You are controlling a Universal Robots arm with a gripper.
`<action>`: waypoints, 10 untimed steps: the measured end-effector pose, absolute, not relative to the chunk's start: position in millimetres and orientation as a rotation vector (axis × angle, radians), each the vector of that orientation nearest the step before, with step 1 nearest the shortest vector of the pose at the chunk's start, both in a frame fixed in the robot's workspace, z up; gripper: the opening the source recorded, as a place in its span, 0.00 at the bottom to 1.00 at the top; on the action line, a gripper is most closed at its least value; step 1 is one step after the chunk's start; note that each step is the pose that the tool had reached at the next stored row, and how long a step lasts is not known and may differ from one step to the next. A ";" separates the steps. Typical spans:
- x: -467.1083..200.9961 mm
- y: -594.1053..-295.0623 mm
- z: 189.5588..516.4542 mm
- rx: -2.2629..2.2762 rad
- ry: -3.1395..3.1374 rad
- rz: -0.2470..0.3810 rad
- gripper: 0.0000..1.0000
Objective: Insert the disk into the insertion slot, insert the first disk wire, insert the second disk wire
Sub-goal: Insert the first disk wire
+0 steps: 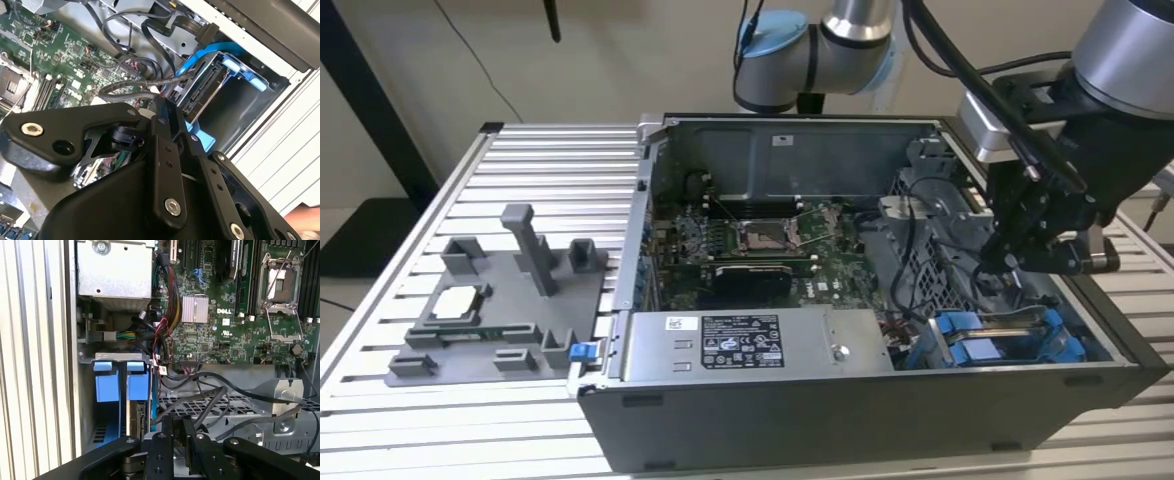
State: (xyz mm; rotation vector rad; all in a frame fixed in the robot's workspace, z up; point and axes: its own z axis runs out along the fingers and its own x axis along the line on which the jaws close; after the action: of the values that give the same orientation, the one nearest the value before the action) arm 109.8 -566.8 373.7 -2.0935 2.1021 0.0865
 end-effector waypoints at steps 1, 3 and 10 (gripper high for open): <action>109.9 -567.2 373.2 -2.094 2.102 0.086 0.00; 110.2 -568.0 371.9 -2.094 2.103 0.085 0.00; 117.5 -572.5 368.8 -2.095 2.105 0.086 0.00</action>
State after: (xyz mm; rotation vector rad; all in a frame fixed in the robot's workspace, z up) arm 117.5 -572.5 368.8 -2.0954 2.1051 0.0856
